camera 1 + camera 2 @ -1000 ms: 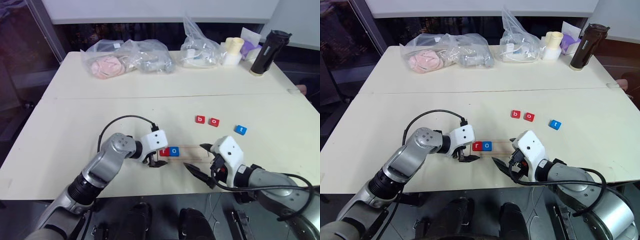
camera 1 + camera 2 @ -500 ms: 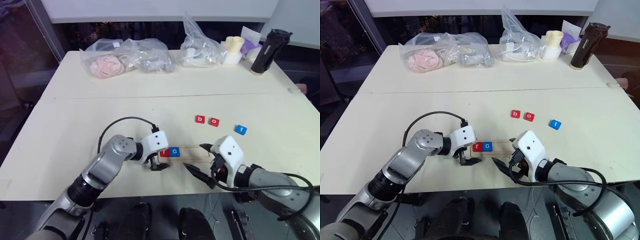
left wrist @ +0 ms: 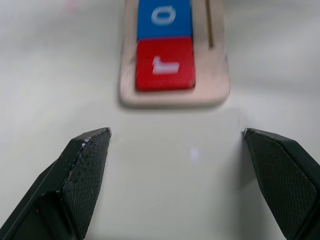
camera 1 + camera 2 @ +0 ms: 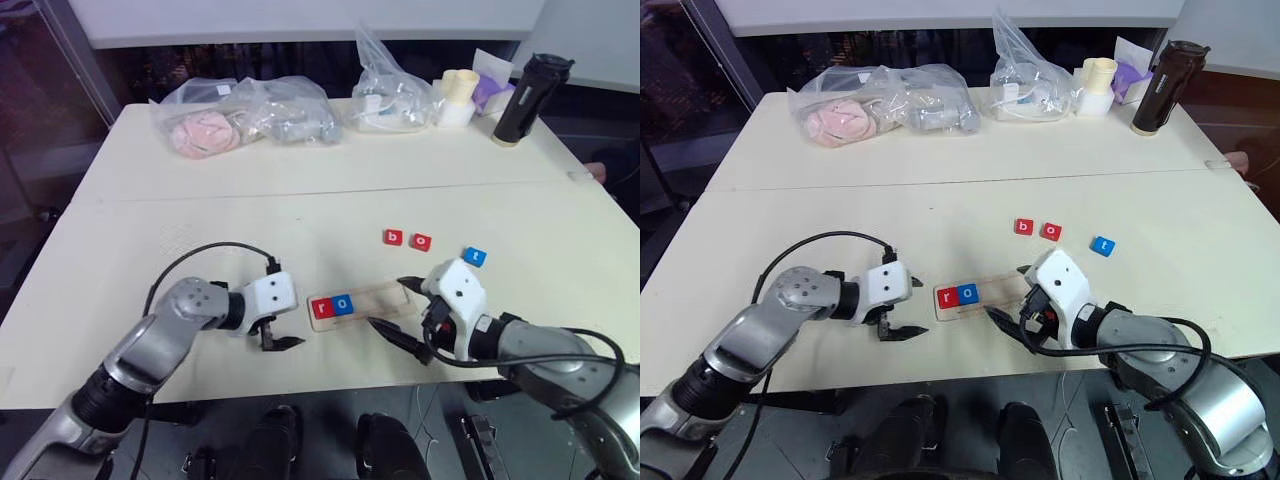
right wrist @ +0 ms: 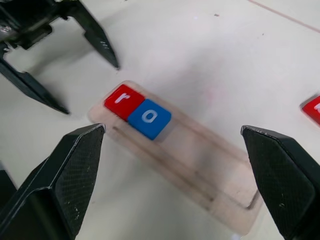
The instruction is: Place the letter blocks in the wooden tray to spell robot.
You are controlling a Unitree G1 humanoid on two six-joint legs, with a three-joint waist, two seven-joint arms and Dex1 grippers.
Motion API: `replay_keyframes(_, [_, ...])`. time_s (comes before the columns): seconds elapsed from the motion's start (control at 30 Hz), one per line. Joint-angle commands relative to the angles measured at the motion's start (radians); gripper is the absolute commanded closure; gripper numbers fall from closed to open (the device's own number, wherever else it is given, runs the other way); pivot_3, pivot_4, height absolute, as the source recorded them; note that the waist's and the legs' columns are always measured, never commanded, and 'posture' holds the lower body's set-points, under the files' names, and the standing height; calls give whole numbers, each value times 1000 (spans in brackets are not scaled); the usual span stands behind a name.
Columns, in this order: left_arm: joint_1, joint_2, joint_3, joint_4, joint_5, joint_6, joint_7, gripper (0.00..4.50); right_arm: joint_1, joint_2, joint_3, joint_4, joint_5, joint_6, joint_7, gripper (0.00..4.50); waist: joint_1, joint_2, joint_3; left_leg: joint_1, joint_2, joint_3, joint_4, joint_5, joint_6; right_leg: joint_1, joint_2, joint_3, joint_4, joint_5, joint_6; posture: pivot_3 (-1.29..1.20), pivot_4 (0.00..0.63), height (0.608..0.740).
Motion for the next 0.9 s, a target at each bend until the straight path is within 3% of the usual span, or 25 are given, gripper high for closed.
replay_keyframes(0.03, [9, 36, 135, 73, -146, -38, -120, 26, -101, 36, -3, 97, -53, -15, -43, 0, -5, 0, 0, 0, 0, 0, 0, 0, 0, 0, 0, 0, 0, 1, -1, 0, 150, 725])
replay_keyframes(0.2, [-49, 16, 259, 155, -283, -34, -165, 26, -264, 122, 64, 294, -189, 19, -166, 0, -11, 0, 2, -1, -1, 0, 1, 1, -1, -4, -1, -1, -1, 1, -1, 0, 150, 725])
replay_keyframes(0.47, [-75, -44, 416, 68, -502, 69, -95, 26, -525, 365, 54, 641, -305, 95, -335, 0, -20, 0, 2, -12, -2, 2, 0, 8, -6, -17, 0, 0, 12, 5, 2, 0, 150, 725])
replay_keyframes(0.9, [-50, -19, 433, -3, -572, 114, -10, 26, -603, 500, 55, 849, -397, 75, -374, 0, -27, 0, 2, -9, -1, 1, 0, 14, -9, -18, 5, 0, 19, 6, -1, 0, 150, 725])
